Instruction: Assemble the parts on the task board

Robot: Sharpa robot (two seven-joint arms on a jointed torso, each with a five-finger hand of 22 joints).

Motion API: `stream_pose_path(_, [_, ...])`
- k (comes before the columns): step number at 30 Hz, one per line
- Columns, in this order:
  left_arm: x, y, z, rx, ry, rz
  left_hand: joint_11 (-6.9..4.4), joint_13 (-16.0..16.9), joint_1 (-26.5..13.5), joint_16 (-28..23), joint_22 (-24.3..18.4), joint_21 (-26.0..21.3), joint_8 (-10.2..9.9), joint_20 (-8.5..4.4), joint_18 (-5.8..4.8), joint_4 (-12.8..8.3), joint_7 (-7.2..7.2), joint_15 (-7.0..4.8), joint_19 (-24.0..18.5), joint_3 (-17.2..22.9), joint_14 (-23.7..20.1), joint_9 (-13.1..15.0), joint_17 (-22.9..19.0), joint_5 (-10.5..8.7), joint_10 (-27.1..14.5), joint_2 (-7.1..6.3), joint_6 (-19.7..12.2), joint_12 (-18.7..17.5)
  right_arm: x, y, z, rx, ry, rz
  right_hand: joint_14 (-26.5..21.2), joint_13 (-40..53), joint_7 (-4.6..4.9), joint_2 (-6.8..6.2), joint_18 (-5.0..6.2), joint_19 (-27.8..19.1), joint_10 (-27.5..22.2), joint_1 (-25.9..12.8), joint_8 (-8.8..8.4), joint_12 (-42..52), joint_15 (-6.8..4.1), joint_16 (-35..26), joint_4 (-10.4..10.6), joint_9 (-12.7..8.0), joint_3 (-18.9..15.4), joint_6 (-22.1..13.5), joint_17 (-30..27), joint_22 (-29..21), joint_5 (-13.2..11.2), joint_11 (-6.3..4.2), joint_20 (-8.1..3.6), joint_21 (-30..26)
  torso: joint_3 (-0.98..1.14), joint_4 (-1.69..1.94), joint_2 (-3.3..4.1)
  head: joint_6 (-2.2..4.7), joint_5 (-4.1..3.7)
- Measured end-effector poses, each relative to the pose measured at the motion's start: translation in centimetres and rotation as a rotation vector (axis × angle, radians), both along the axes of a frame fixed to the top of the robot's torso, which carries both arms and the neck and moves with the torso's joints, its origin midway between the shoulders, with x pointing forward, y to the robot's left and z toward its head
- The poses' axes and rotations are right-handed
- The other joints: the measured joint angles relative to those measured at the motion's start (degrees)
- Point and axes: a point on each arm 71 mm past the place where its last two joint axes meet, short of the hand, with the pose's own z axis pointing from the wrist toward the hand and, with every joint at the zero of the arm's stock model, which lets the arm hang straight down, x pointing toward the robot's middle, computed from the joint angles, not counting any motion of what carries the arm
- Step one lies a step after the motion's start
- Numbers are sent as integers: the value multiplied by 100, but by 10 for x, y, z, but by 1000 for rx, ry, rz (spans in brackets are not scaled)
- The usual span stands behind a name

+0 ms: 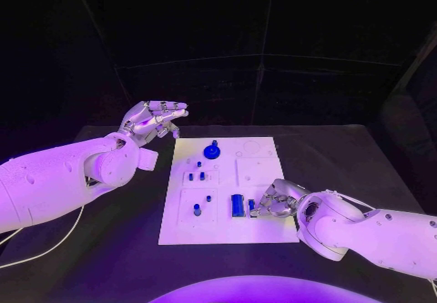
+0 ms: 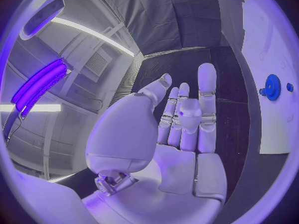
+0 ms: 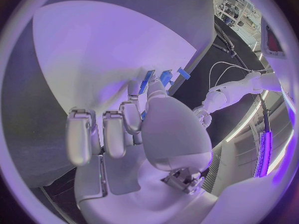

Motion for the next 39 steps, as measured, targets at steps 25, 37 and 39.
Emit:
stream_pose_path(25, [20,2,-19,22,35,73,208,-14,-145,-3644,-1286,-2072,-121,409,-1,237,85,468,-2176,-433,-2418,-12,-2892,0,-167,-8,-196,-181,114,-55,49,621,-138,-120,-2461,-5193,626,478,763,-3641,-2337,1391,-459,-5808,1026,-6688,-563,-652,-105,-1129,-5687,-4028,-283,768,911,-6279,-80,-5,-316,630,-191])
stream_pose_path(37, [44,-1,-37,33,57,173,384,-82,-328,-5714,-2424,-3043,-229,818,55,308,-57,747,-2972,-977,-2542,-77,-3864,-46,-767,260,-628,-625,164,-61,60,849,-231,-163,-2235,-6988,627,728,762,-3125,-2293,735,-547,-6442,1052,-7946,-1162,-1306,-55,-1308,-6893,-5369,-206,822,985,-7543,-74,-40,-445,934,-158])
stream_pose_path(39, [43,-1,-38,32,59,171,310,-159,-868,-5817,-2542,-3123,-314,714,48,318,-124,685,-3285,-1047,-2930,-157,-3979,-119,-1181,309,-1020,-703,163,-61,59,849,-228,-164,-2686,-7105,549,680,762,-3510,-2727,125,-627,-6526,1006,-8057,-1182,-1361,22,-1691,-6940,-5527,-271,762,896,-7626,-74,-40,-444,931,-155])
